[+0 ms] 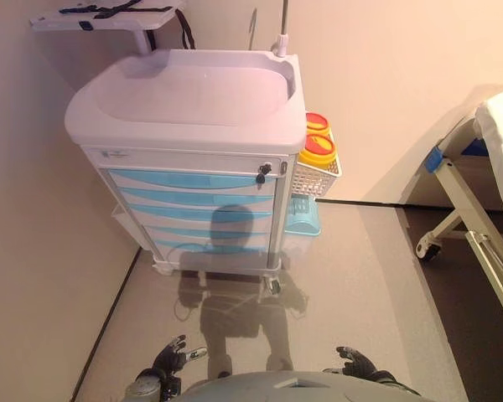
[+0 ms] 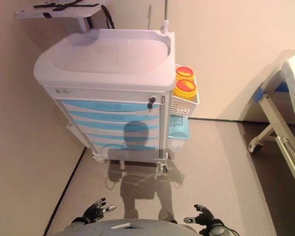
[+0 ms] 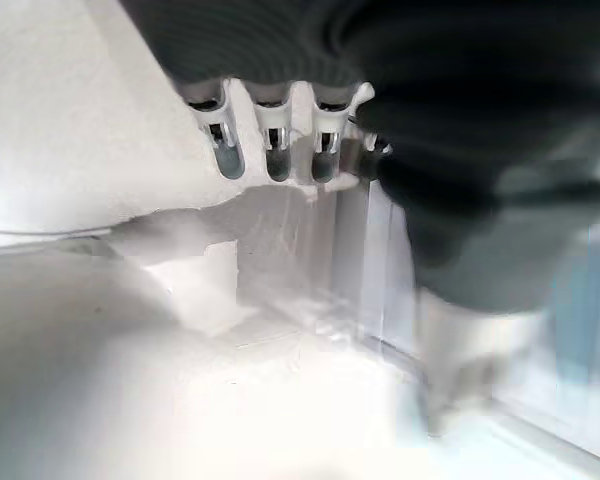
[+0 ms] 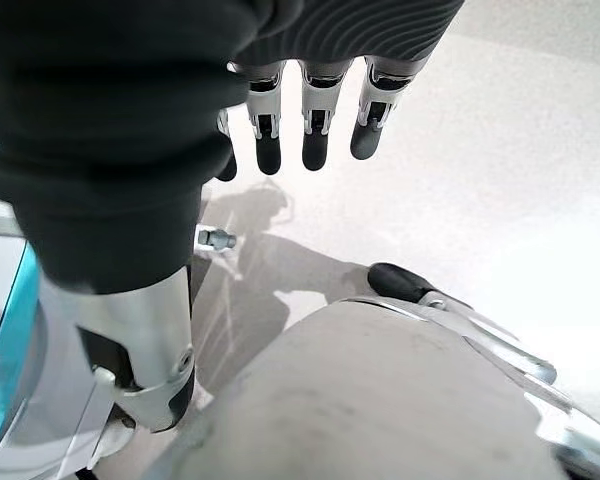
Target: Open the drawer and pick up the medicine
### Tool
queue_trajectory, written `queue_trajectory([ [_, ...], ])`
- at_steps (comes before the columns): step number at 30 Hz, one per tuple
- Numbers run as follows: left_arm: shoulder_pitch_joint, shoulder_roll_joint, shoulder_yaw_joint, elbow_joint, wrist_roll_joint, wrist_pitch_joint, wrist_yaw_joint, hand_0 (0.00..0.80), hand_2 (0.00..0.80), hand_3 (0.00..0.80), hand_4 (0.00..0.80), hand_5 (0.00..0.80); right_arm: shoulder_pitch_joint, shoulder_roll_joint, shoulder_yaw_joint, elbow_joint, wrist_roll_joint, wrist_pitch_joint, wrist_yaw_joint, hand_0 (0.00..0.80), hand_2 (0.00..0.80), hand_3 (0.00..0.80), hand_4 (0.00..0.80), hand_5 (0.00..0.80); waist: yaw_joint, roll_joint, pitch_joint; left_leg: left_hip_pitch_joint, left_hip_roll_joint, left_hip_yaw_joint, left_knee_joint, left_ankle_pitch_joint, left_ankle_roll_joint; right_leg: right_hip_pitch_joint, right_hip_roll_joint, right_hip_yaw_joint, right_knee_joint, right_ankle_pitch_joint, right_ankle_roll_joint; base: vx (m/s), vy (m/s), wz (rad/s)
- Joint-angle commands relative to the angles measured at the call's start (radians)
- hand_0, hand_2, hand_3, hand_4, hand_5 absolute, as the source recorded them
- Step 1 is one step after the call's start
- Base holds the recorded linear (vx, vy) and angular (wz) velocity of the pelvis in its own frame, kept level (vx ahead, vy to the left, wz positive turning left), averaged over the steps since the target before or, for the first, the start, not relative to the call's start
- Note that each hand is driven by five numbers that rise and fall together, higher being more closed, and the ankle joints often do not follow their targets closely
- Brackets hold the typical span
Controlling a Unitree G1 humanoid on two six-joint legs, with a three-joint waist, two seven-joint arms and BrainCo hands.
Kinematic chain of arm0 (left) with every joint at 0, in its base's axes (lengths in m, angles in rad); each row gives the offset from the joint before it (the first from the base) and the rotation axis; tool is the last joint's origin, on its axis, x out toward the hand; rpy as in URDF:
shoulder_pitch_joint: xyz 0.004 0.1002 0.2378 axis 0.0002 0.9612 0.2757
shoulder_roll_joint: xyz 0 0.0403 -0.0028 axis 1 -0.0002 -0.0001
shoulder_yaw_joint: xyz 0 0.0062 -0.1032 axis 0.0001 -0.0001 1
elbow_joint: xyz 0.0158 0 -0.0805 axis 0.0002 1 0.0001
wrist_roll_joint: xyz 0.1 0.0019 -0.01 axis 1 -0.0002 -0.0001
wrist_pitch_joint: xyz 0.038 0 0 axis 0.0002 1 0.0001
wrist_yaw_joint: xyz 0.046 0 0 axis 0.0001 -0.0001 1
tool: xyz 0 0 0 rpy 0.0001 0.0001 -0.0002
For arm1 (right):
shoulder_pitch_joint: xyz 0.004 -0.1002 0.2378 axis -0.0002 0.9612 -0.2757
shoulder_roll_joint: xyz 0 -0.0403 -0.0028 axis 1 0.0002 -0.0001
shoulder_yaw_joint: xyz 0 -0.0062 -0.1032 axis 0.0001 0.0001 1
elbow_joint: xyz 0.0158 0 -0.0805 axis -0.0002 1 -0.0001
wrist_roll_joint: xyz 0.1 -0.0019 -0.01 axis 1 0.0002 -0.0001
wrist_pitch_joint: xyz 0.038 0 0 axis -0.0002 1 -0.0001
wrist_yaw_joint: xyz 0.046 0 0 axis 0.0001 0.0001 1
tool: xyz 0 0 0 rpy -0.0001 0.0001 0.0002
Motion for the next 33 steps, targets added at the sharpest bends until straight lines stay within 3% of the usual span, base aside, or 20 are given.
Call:
queue_trajectory([
  [1,-0.196,0.02,-0.023,-0.174,-0.057,-0.166,0.015,0.0,0.0,0.0,0.0,0.0,-0.069,0.011,0.064,-0.04,0.023,-0.063,-0.031,0.0,0.0,0.0,0.0,0.0,0.024,-0.054,0.114,-0.093,-0.059,-0.014,0.123,-0.168,0.068,-0.104,-0.043,0.004,0.151,-0.072,0.055,-0.213,-0.172,0.06],
  [2,-0.207,0.02,-0.033,-0.238,0.111,0.798,0.574,0.0,0.0,0.0,0.0,0.0,-0.079,0.013,0.083,-0.064,0.045,-0.06,-0.042,0.0,0.0,0.0,0.0,0.0,0.03,-0.06,0.147,-0.112,-0.056,-0.019,0.135,-0.167,0.069,-0.125,-0.04,0.005,0.167,-0.069,0.056,-0.25,-0.168,0.04],
  [3,-0.222,0.023,-0.05,-0.161,0.115,0.66,0.583,0.0,0.0,0.0,0.0,0.0,-0.106,0.024,0.118,-0.1,0.075,-0.041,-0.064,0.0,0.0,0.0,0.0,0.0,0.036,-0.072,0.183,-0.158,-0.054,-0.026,0.153,-0.158,0.071,-0.167,-0.034,0.003,0.18,-0.062,0.057,-0.251,-0.166,0.03],
  [4,-0.234,0.017,-0.036,-0.076,0.07,0.565,0.5,0.0,0.0,0.0,0.0,0.0,-0.13,0.029,0.127,-0.111,0.085,-0.033,-0.072,0.0,0.0,0.0,0.0,0.0,0.035,-0.076,0.2,-0.19,-0.054,-0.027,0.166,-0.151,0.073,-0.194,-0.031,-0.002,0.187,-0.058,0.059,-0.234,-0.127,0.0],
  [6,-0.269,0.006,0.027,-0.067,-0.009,0.513,0.394,0.0,0.0,0.0,0.0,0.0,-0.179,0.011,0.113,-0.128,0.08,-0.022,-0.066,0.0,0.0,0.0,0.0,0.0,0.023,-0.072,0.247,-0.252,-0.054,-0.025,0.201,-0.136,0.077,-0.255,-0.024,0.009,0.221,-0.048,0.05,-0.154,0.018,-0.15],
  [8,-0.292,0.0,0.038,-0.062,-0.136,0.464,0.286,0.0,0.0,0.0,0.0,0.0,-0.198,-0.003,0.111,-0.144,0.066,-0.017,-0.076,0.0,0.0,0.0,0.0,0.0,0.009,-0.072,0.277,-0.304,-0.054,-0.015,0.25,-0.133,0.079,-0.301,-0.022,0.023,0.252,-0.041,0.041,-0.068,0.08,-0.05],
  [12,-0.343,0.005,0.023,-0.182,-0.341,0.447,0.167,0.0,0.0,0.0,0.0,0.0,-0.217,-0.021,0.12,-0.198,0.069,0.001,-0.101,0.0,0.0,0.0,0.0,0.0,-0.012,-0.091,0.32,-0.412,-0.056,0.0,0.345,-0.143,0.082,-0.407,-0.014,0.049,0.314,-0.03,0.036,-0.07,0.063,-0.07],
  [20,-0.493,0.074,0.045,-0.355,-0.611,0.465,0.086,0.0,0.0,0.0,0.0,0.0,-0.203,-0.056,0.136,-0.281,0.08,0.04,-0.097,0.0,0.0,0.0,0.0,0.0,-0.054,-0.139,0.372,-0.572,-0.044,0.013,0.525,-0.208,0.092,-0.555,0.007,0.086,0.42,-0.032,0.036,-0.02,0.049,-0.29],
  [33,-0.772,0.218,0.128,-0.342,-0.846,0.526,0.051,0.0,0.0,0.0,0.0,0.0,-0.162,-0.065,0.194,-0.304,0.098,0.0,-0.103,0.0,0.0,0.0,0.0,0.0,-0.103,-0.188,0.383,-0.677,-0.028,0.027,0.654,-0.275,0.096,-0.622,0.03,0.104,0.448,-0.034,0.025,0.016,-0.004,-0.1],
])
